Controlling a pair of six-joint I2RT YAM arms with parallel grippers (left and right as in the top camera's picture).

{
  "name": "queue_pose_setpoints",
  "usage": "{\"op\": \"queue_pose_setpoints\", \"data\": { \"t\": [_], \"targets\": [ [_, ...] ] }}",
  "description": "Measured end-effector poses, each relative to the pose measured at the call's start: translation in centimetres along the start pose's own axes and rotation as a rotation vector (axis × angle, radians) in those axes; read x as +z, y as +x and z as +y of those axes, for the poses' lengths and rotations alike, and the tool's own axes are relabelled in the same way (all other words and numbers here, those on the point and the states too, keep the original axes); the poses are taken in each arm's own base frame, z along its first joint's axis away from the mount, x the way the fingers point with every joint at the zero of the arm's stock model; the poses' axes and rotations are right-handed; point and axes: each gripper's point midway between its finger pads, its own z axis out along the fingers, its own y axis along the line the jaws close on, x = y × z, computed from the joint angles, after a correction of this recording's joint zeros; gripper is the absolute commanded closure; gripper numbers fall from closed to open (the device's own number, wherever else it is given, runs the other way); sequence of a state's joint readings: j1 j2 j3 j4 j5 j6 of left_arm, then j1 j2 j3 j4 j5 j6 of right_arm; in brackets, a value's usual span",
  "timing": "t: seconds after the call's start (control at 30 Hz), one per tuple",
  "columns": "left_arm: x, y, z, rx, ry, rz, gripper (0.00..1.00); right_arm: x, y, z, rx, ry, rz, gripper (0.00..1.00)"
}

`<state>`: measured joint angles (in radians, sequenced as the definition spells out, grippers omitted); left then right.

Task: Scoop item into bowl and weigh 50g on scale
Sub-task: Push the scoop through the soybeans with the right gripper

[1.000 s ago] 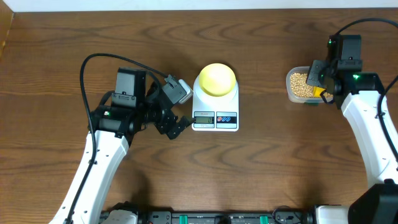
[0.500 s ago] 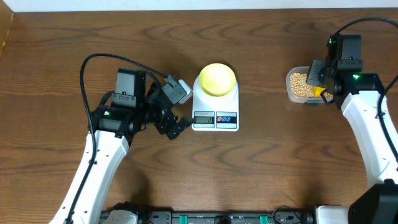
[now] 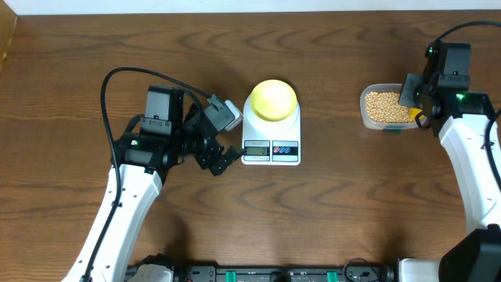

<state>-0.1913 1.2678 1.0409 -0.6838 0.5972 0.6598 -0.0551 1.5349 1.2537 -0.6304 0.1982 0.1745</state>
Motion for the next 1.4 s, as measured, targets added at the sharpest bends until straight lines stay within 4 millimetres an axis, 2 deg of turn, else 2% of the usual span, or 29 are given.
{"op": "queue_pose_setpoints", "data": {
  "t": [0.13,0.4,0.6,0.83,1.17,1.4],
  "targets": [
    [0.0,0.0,0.0,0.0,0.0,0.0,0.02,0.7,-0.1,0.2,-0.002,-0.003,-0.001,0.99],
    [0.0,0.0,0.0,0.0,0.0,0.0,0.02,3.7,0.3,0.8,-0.007,-0.005,0.02,0.99],
    [0.0,0.0,0.0,0.0,0.0,0.0,0.02,4.4,-0.2,1.1,-0.003,-0.011,0.0,0.99],
    [0.0,0.0,0.0,0.0,0.0,0.0,0.02,6.4,1.0,1.5,-0.012,-0.014,0.049,0.99],
    [0.0,0.0,0.0,0.0,0.0,0.0,0.02,6.8,1.4,2.2,-0.014,-0.053,0.067,0.99],
    [0.0,0.0,0.0,0.0,0.0,0.0,0.02,6.7,2.7,2.8,-0.023,-0.089,0.123,0.99]
  ]
}}
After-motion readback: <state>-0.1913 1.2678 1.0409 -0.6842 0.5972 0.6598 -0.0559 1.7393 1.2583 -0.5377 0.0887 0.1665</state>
